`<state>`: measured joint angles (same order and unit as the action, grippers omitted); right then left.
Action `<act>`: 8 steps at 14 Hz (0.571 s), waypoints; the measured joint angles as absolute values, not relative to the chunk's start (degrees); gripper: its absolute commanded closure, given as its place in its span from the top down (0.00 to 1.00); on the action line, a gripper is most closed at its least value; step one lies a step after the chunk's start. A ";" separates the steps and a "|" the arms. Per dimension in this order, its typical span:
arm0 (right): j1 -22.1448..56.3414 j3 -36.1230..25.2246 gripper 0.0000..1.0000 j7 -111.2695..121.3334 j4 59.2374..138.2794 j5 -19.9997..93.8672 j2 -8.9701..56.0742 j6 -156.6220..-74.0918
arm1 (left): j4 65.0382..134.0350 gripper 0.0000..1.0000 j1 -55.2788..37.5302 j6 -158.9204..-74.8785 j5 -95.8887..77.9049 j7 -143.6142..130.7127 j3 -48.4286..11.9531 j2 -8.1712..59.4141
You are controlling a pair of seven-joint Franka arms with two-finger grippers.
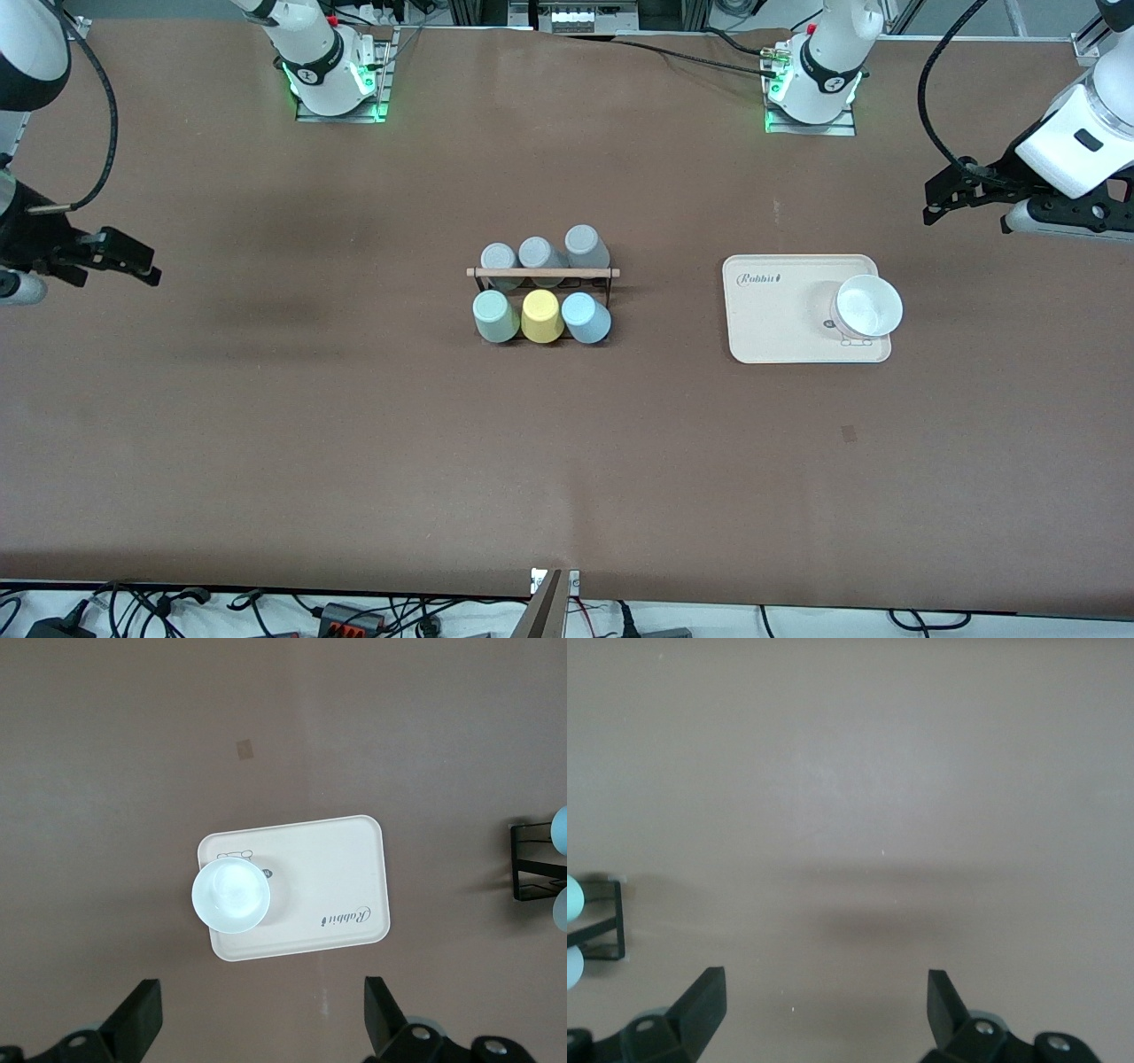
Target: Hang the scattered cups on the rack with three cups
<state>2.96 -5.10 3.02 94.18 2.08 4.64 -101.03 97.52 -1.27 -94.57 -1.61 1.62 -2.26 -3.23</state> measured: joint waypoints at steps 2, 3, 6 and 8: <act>2.97 -4.98 1.00 3.02 95.67 1.99 3.18 -101.11 | 97.52 1.00 -1.27 -94.57 -1.61 1.62 -2.33 -3.23; 2.97 -4.95 1.00 3.01 95.67 1.88 3.02 -101.13 | 97.51 1.00 -1.27 -94.57 -1.61 1.62 -2.38 -3.23; 2.71 -4.97 1.00 2.96 95.68 1.84 3.00 -100.94 | 97.52 1.00 -1.27 -94.51 -1.61 1.62 -2.42 -3.23; 2.55 -4.97 1.00 2.96 95.68 1.81 3.00 -100.93 | 97.52 1.00 -1.27 -94.30 -1.61 1.62 -2.43 -3.23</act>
